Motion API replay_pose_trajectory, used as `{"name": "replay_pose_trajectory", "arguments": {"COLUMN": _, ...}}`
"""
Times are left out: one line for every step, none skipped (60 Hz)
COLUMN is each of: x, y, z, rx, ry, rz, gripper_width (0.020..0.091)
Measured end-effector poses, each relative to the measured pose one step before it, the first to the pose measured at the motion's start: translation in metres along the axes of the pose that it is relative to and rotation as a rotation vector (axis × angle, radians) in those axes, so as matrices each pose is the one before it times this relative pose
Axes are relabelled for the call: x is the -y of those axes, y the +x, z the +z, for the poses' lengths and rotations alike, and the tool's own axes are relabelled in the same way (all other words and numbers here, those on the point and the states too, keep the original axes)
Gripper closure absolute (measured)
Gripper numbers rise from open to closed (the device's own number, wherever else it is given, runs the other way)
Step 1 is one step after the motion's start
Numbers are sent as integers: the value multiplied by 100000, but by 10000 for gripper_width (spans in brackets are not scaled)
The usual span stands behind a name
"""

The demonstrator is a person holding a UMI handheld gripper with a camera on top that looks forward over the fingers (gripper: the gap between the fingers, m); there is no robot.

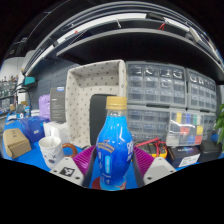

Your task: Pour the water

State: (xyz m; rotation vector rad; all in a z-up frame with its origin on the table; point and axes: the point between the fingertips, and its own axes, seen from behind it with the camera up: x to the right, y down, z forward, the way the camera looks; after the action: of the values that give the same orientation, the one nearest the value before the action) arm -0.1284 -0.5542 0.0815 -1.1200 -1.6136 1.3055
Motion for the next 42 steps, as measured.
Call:
{"name": "replay_pose_trajectory", "arguments": {"x": -72, "y": -172, "z": -180, "rx": 580, "ry": -431, "rz": 186, "gripper_width": 380}}
{"name": "replay_pose_trajectory", "arguments": {"x": -63, "y": -165, "z": -230, "rx": 691, "ry": -320, "rz": 134, "gripper_width": 336}}
{"name": "replay_pose_trajectory", "arguments": {"x": -15, "y": -108, "z": -272, "rx": 470, "ry": -132, "rz": 200, "gripper_width": 301}}
{"name": "replay_pose_trajectory", "arguments": {"x": 42, "y": -31, "z": -296, "rx": 188, "ry": 99, "rz": 198, "gripper_width": 282}}
{"name": "replay_pose_trajectory", "arguments": {"x": 60, "y": -87, "z": -352, "rx": 341, "ry": 301, "rz": 185, "gripper_width": 275}}
{"name": "replay_pose_trajectory", "arguments": {"x": 89, "y": -70, "z": -339, "rx": 339, "ry": 338, "rz": 34, "gripper_width": 273}}
{"name": "replay_pose_trajectory", "arguments": {"x": 81, "y": -57, "z": -305, "rx": 309, "ry": 230, "rz": -143, "gripper_width": 274}}
{"name": "replay_pose_trajectory", "arguments": {"x": 47, "y": -16, "z": -370, "rx": 116, "ry": 167, "rz": -341, "gripper_width": 274}}
{"name": "replay_pose_trajectory", "arguments": {"x": -13, "y": 30, "z": -405, "rx": -119, "ry": 2, "rz": -509, "gripper_width": 272}}
{"name": "replay_pose_trajectory", "arguments": {"x": -27, "y": 118, "z": -437, "rx": -344, "ry": -87, "rz": -577, "gripper_width": 271}}
{"name": "replay_pose_trajectory", "arguments": {"x": -54, "y": 160, "z": -444, "rx": -534, "ry": -176, "rz": -555, "gripper_width": 267}}
{"name": "replay_pose_trajectory", "arguments": {"x": -55, "y": 183, "z": -455, "rx": -649, "ry": -173, "rz": -480, "gripper_width": 268}}
{"name": "replay_pose_trajectory", "arguments": {"x": -5, "y": 147, "z": -573, "rx": -564, "ry": -90, "rz": -449, "gripper_width": 270}}
{"name": "replay_pose_trajectory", "arguments": {"x": -40, "y": 180, "z": -523, "rx": -445, "ry": -5, "rz": -433, "gripper_width": 269}}
{"name": "replay_pose_trajectory", "arguments": {"x": -39, "y": 162, "z": -512, "rx": -469, "ry": 21, "rz": -327, "gripper_width": 268}}
{"name": "replay_pose_trajectory", "arguments": {"x": -14, "y": 218, "z": -492, "rx": -611, "ry": 95, "rz": -213, "gripper_width": 269}}
{"name": "replay_pose_trajectory", "arguments": {"x": -26, "y": 288, "z": -490, "rx": -909, "ry": 34, "rz": -37, "gripper_width": 270}}
{"name": "replay_pose_trajectory", "arguments": {"x": -32, "y": 337, "z": -488, "rx": -1159, "ry": -152, "rz": 108, "gripper_width": 268}}
{"name": "replay_pose_trajectory", "arguments": {"x": -88, "y": 369, "z": -481, "rx": -1237, "ry": -305, "rz": 187, "gripper_width": 268}}
{"name": "replay_pose_trajectory", "arguments": {"x": -34, "y": 332, "z": -429, "rx": -1093, "ry": -179, "rz": 195, "gripper_width": 268}}
{"name": "replay_pose_trajectory", "arguments": {"x": -54, "y": 328, "z": -474, "rx": -1068, "ry": -245, "rz": 354, "gripper_width": 269}}
{"name": "replay_pose_trajectory", "arguments": {"x": -16, "y": 472, "z": -501, "rx": -1030, "ry": -221, "rz": 192, "gripper_width": 266}}
{"name": "replay_pose_trajectory", "arguments": {"x": -47, "y": 378, "z": -431, "rx": -1149, "ry": -296, "rz": 240, "gripper_width": 268}}
{"name": "replay_pose_trajectory", "arguments": {"x": -61, "y": 414, "z": -411, "rx": -1162, "ry": -373, "rz": 250, "gripper_width": 271}}
{"name": "replay_pose_trajectory", "arguments": {"x": -54, "y": 414, "z": -410, "rx": -1199, "ry": -367, "rz": 307, "gripper_width": 272}}
{"name": "replay_pose_trajectory", "arguments": {"x": -8, "y": 363, "z": -409, "rx": -1067, "ry": -228, "rz": 331, "gripper_width": 270}}
{"name": "replay_pose_trajectory", "arguments": {"x": -23, "y": 331, "z": -389, "rx": -794, "ry": -205, "rz": 216, "gripper_width": 271}}
{"name": "replay_pose_trajectory", "arguments": {"x": -35, "y": 304, "z": -398, "rx": -595, "ry": -325, "rz": -22, "gripper_width": 272}}
{"name": "replay_pose_trajectory", "arguments": {"x": -46, "y": 315, "z": -388, "rx": -646, "ry": -314, "rz": 61, "gripper_width": 274}}
{"name": "replay_pose_trajectory", "arguments": {"x": -65, "y": 424, "z": -370, "rx": -813, "ry": -404, "rz": 372, "gripper_width": 275}}
{"name": "replay_pose_trajectory", "arguments": {"x": -48, "y": 417, "z": -337, "rx": -988, "ry": -360, "rz": 466, "gripper_width": 272}}
{"name": "replay_pose_trajectory", "arguments": {"x": -50, "y": 423, "z": -351, "rx": -1076, "ry": -364, "rz": 509, "gripper_width": 273}}
{"name": "replay_pose_trajectory", "arguments": {"x": -40, "y": 421, "z": -348, "rx": -901, "ry": -252, "rz": 556, "gripper_width": 272}}
{"name": "replay_pose_trajectory", "arguments": {"x": -34, "y": 347, "z": -334, "rx": -685, "ry": -227, "rz": 675, "gripper_width": 274}}
{"name": "replay_pose_trajectory", "arguments": {"x": -57, "y": 336, "z": -302, "rx": -584, "ry": -220, "rz": 769, "gripper_width": 273}}
{"name": "replay_pose_trajectory", "arguments": {"x": -39, "y": 321, "z": -320, "rx": -556, "ry": -263, "rz": 727, "gripper_width": 272}}
{"name": "replay_pose_trajectory", "arguments": {"x": -77, "y": 309, "z": -301, "rx": -337, "ry": -297, "rz": 868, "gripper_width": 274}}
{"name": "replay_pose_trajectory", "arguments": {"x": -106, "y": 350, "z": -335, "rx": -367, "ry": -446, "rz": 880, "gripper_width": 274}}
{"name": "replay_pose_trajectory", "arguments": {"x": -121, "y": 335, "z": -261, "rx": -322, "ry": -482, "rz": 842, "gripper_width": 274}}
{"name": "replay_pose_trajectory", "arguments": {"x": -146, "y": 313, "z": -274, "rx": -428, "ry": -586, "rz": 867, "gripper_width": 275}}
{"name": "replay_pose_trajectory", "arguments": {"x": -108, "y": 346, "z": -276, "rx": -475, "ry": -471, "rz": 859, "gripper_width": 275}}
{"name": "replay_pose_trajectory", "arguments": {"x": -66, "y": 331, "z": -296, "rx": -478, "ry": -284, "rz": 786, "gripper_width": 275}}
